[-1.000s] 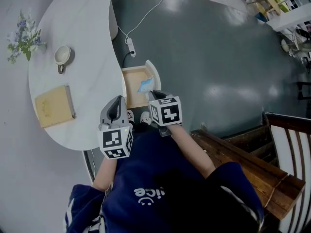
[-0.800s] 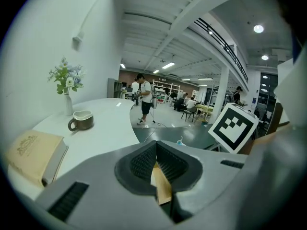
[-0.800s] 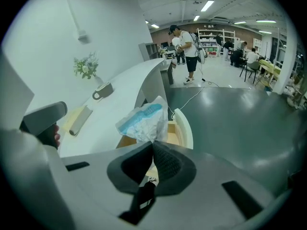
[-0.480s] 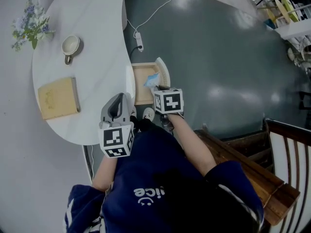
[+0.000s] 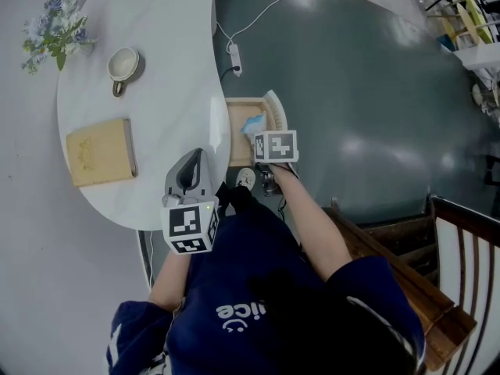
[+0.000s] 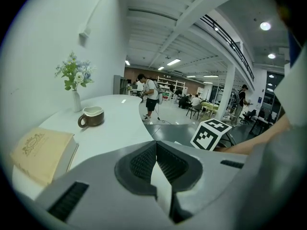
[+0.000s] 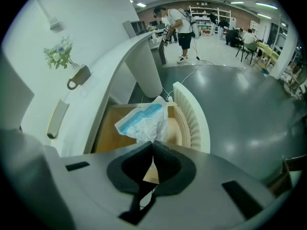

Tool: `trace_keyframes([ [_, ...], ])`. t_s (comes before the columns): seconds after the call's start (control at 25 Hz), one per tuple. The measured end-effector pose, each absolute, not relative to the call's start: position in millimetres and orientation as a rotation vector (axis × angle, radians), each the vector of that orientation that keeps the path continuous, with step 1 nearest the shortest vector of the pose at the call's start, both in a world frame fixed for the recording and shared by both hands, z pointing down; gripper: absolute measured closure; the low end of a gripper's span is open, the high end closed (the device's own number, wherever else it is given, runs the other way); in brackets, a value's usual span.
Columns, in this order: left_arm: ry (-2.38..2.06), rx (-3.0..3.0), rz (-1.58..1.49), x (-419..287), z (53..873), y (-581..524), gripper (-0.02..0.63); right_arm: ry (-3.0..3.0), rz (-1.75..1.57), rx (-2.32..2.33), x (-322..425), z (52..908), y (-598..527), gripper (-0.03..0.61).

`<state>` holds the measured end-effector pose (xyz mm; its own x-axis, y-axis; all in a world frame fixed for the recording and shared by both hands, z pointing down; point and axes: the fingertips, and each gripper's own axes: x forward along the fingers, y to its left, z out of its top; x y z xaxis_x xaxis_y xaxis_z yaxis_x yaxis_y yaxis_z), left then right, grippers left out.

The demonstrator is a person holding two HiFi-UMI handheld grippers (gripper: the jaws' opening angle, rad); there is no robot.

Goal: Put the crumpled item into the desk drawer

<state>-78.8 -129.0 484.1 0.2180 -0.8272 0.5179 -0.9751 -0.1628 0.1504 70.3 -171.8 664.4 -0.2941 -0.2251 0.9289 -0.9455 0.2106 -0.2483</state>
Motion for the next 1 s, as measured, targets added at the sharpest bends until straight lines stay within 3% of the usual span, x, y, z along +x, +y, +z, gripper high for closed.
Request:
trace_keyframes([
  [1.0, -1.613, 1.969, 0.562, -86, 523, -135, 0.609, -1.415, 1.306, 1.012, 62, 759, -188, 0.565],
])
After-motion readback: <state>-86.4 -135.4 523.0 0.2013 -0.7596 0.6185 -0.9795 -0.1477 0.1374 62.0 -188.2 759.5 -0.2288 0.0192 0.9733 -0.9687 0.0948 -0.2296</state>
